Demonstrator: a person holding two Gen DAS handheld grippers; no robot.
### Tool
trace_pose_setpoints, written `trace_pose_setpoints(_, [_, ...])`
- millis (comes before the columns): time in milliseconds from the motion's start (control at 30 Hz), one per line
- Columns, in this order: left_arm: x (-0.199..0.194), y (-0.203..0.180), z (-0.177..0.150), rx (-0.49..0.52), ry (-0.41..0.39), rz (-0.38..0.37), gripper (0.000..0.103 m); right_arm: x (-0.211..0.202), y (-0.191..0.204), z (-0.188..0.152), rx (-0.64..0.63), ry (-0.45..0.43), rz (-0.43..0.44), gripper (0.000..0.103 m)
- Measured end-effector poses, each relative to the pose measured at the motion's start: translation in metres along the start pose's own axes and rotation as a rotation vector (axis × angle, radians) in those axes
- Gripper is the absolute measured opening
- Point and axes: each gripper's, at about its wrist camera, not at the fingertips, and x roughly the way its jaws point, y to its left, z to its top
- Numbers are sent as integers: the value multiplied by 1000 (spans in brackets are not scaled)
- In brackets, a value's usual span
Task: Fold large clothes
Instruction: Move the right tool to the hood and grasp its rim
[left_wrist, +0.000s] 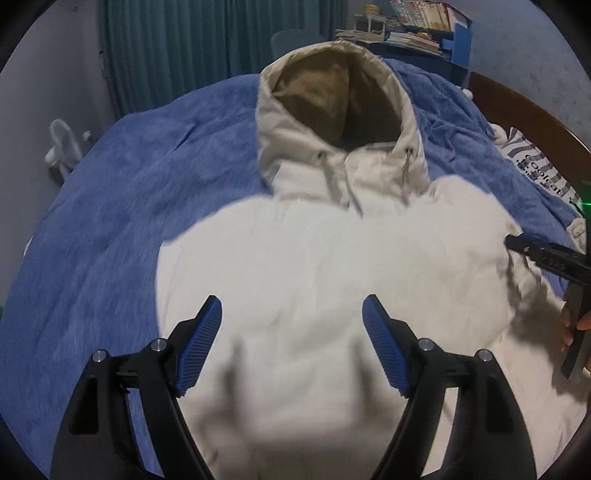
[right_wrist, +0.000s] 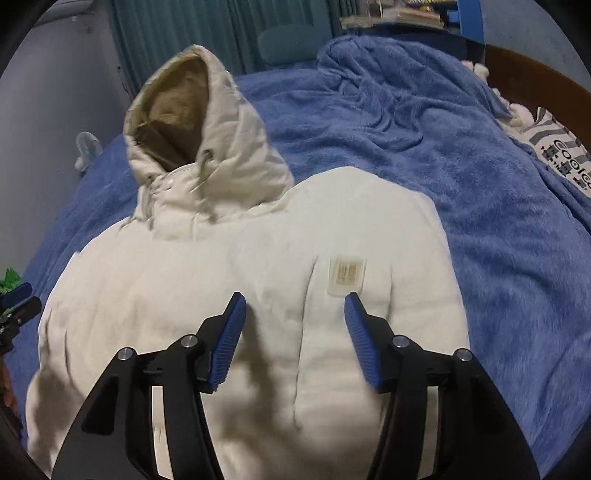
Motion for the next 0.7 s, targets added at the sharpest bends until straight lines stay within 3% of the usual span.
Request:
trace_pose_setpoints(100, [29,-8,13,31,22,16,76,15,7,12,-77,-3,-36,59])
trace_pose_setpoints(200, [71,-11,14,39,101,0,76,36,4,4,-65,34,-38,59])
trace_pose_setpoints(333, [101,-7,2,43,98,-16,89,47,5,0,-87,40,-43,61])
trace_pose_setpoints(467, [93,-4,-1,27,85,-16,89,28,16,17,-128,31,-88,61])
trace_pose_setpoints(600, [69,4,16,19,56,-72,89,8,42,58,-202,-43,-20,62])
trace_pose_setpoints(700, [62,11,38,62,30,-20,89,19,60,91,-201,-59,22,68])
